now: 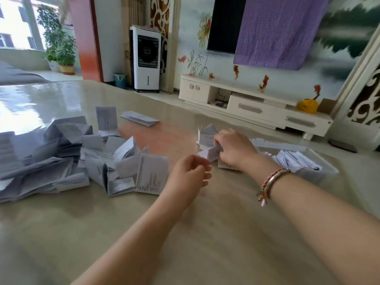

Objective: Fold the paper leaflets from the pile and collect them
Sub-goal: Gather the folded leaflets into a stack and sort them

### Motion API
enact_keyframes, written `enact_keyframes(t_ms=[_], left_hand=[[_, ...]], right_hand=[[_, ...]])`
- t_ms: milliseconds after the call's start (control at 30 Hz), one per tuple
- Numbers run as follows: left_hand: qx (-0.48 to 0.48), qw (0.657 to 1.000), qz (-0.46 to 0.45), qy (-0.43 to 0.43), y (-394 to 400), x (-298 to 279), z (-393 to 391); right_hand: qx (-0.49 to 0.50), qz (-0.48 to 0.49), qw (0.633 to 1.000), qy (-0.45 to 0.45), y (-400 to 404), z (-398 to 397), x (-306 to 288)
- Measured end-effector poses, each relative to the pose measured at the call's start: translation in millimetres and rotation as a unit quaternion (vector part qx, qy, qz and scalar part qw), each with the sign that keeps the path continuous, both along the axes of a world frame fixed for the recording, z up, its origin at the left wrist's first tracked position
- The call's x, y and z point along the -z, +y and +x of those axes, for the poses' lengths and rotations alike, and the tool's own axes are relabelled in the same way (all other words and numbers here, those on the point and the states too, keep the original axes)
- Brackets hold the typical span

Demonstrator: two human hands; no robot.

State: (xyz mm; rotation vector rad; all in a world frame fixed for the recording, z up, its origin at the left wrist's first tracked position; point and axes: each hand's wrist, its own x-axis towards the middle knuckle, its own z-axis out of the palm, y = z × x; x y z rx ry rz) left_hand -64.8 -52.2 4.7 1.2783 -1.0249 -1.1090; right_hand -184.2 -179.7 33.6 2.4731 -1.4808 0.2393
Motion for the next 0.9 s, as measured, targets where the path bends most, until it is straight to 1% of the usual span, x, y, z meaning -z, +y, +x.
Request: enact_keyframes(t_ms=[33,67,100,133,167,200,233,267,300,333,367,433,500,533,600,667,733,800,867,900], left_hand=[[-0.004,1.000,-0.004,-0.011,2,1,-3],[-0.015,1.000,-0.007,-0.021,4,1,-5],[-0.023,0.999,-0.008,-0.024,6,0,-7],[-0.024,0.999,-0.007,-0.024,9,-1,-8],[-0.021,1.000,-0.005,-0.020,12,-3,-8],[-0.016,1.000,-0.004,-0.016,15,-4,-8],[-0.009,1.000,-0.007,-0.014,20,-6,-8],[0.000,1.000,-0.014,-0.012,23,-7,-7],[0.012,1.000,-0.023,-0.005,26,-8,-6],[0.027,0.999,-0.035,0.011,30,-10,-6],[0.042,0.998,-0.047,0.028,34,-12,-5],[0.051,0.996,-0.060,0.037,39,-14,-3],[0.028,0.998,-0.054,0.033,41,-14,1],[0.010,0.998,-0.048,0.032,41,-13,4],[-0.020,0.998,-0.032,0.049,38,-11,9],[-0.036,0.996,-0.026,0.079,34,-10,13],[-0.025,0.996,-0.025,0.085,32,-9,15],[-0.015,0.996,-0.018,0.081,31,-9,17],[-0.015,0.997,-0.005,0.071,27,-7,19],[-0.019,0.998,0.008,0.062,24,-6,19]], right_hand=[[-0.011,-0.021,0.999,-0.034,6,-5,-1],[-0.022,-0.041,0.995,-0.086,15,-9,-3],[-0.029,-0.051,0.987,-0.152,25,-13,-6],[-0.036,-0.039,0.972,-0.230,38,-15,-9],[-0.038,-0.005,0.949,-0.314,52,-17,-13],[-0.040,0.054,0.917,-0.394,65,-19,-17],[-0.046,0.126,0.875,-0.465,79,-22,-21],[-0.052,0.198,0.831,-0.518,89,-23,-23],[-0.057,0.253,0.795,-0.548,98,-25,-24],[-0.062,0.285,0.774,-0.562,105,-26,-23],[-0.066,0.301,0.761,-0.571,109,-26,-22],[-0.071,0.308,0.752,-0.578,113,-24,-18],[-0.067,0.302,0.754,-0.579,111,-22,-15],[-0.059,0.292,0.762,-0.575,108,-22,-13],[-0.025,0.252,0.788,-0.561,92,-22,-7],[0.012,0.192,0.826,-0.530,67,-19,1],[0.028,0.127,0.876,-0.464,36,-13,10],[0.027,0.091,0.918,-0.385,8,-5,15],[0.033,0.089,0.945,-0.313,-13,4,16],[0.040,0.098,0.951,-0.291,-22,8,17]])
